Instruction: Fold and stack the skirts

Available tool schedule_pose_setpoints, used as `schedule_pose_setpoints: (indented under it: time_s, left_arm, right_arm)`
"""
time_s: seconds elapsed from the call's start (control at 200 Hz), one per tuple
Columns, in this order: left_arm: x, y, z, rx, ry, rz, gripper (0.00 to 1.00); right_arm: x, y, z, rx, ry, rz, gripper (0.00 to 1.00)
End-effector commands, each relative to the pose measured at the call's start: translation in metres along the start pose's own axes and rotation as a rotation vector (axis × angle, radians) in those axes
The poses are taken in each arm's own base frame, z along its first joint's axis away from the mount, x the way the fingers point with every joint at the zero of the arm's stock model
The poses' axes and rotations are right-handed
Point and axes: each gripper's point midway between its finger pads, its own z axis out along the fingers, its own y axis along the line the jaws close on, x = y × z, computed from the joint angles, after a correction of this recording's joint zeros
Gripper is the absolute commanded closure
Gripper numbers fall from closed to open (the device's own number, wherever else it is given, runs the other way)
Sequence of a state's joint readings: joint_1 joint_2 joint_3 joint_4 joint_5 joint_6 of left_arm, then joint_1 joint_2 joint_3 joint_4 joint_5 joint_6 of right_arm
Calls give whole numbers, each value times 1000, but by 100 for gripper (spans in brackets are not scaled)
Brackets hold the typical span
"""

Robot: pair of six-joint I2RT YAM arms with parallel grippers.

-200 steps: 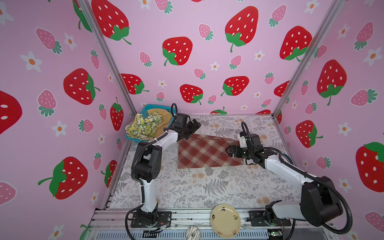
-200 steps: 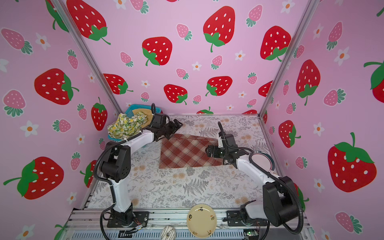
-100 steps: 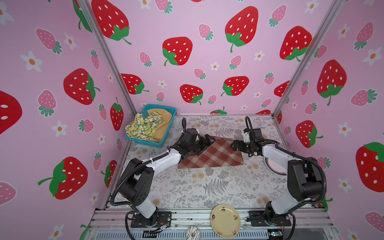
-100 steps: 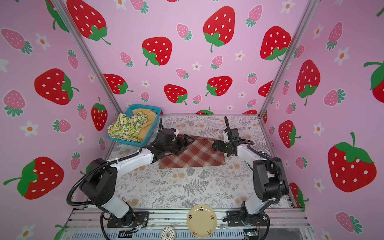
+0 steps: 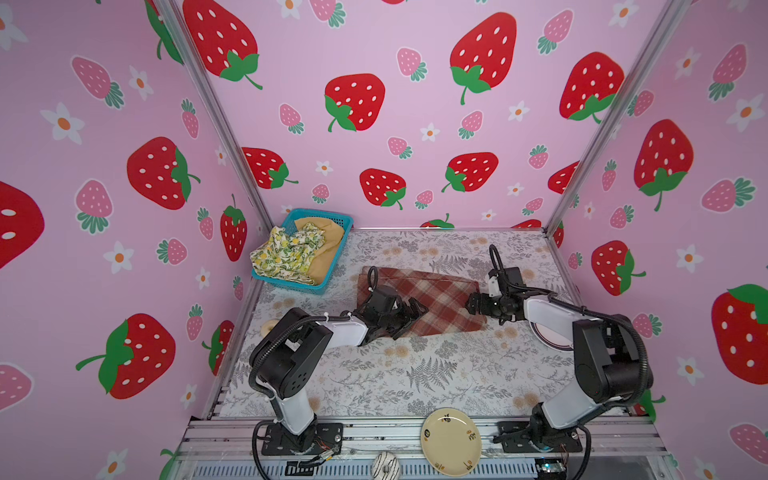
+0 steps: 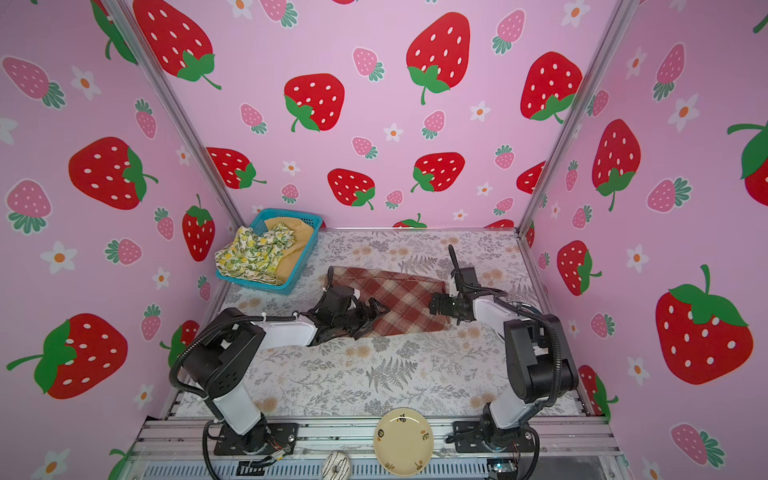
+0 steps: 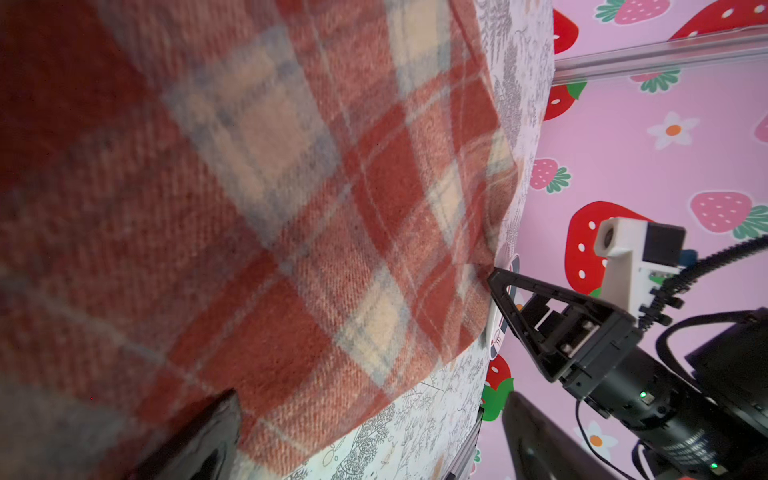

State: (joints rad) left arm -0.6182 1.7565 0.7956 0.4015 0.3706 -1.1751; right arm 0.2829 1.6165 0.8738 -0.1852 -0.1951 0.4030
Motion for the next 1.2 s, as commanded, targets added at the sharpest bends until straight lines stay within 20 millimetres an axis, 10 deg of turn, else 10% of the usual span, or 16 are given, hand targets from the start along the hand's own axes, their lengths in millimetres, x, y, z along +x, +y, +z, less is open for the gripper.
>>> schedule_pose_setpoints:
  time_s: [0.0, 0.46, 0.755, 0.951, 1.196]
  left_arm:
    - [7, 11, 3, -11, 15, -24, 0]
    - [12, 27, 6, -40, 27, -29, 0]
    - [11, 27, 8, -43, 26, -26, 0]
    - [10, 23, 8, -45, 30, -13, 0]
    - [-5, -8, -2, -42, 20, 64, 0]
  right_arm:
    - [-5, 2, -3, -10, -12, -13, 0]
    - [13, -1, 27, -35, 64, 17, 18]
    - [24, 0, 40, -61, 99, 32, 48]
    - [19, -3, 42, -47, 96, 38, 91]
    - [-5, -14, 18, 52, 40, -20, 95]
